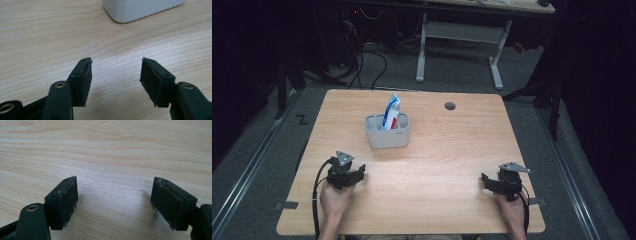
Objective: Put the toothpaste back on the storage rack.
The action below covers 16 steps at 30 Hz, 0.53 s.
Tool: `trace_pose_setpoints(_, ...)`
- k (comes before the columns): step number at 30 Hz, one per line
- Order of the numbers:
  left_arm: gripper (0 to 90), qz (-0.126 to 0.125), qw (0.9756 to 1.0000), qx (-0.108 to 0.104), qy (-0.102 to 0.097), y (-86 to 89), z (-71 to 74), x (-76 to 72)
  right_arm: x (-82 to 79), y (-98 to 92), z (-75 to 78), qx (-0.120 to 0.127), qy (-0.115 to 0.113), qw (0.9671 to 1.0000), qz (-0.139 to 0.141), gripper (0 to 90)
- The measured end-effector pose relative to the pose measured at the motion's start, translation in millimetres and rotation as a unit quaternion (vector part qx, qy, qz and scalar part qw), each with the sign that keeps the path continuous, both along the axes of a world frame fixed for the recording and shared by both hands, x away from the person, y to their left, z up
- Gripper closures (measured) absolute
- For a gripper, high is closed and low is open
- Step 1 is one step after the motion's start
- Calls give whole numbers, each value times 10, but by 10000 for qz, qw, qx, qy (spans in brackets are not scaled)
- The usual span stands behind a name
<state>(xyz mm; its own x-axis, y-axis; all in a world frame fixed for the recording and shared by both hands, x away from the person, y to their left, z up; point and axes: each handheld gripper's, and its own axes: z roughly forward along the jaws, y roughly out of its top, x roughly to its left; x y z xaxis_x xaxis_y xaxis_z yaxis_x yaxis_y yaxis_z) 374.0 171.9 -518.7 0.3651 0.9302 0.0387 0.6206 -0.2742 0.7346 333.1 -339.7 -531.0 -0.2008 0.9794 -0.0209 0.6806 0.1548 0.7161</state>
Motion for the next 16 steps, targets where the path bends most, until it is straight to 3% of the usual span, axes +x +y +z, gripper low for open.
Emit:
trace_pose_setpoints(6,426,-45,9999,133,49,-69,-105,17,0,1,0,1,1,10000,-4,216)
trace_pose_setpoints(8,404,-61,9997,-230,-50,-77,-173,11,0,1,0,1,2,10000,-9,216)
trace_pose_setpoints(9,393,-62,9996,-273,-3,-79,-172,17,1,2,0,2,2,10000,-8,216)
trace_pose_setpoints(16,356,-73,9996,-264,7,-91,-174,18,1,4,0,13,4,10000,-29,216)
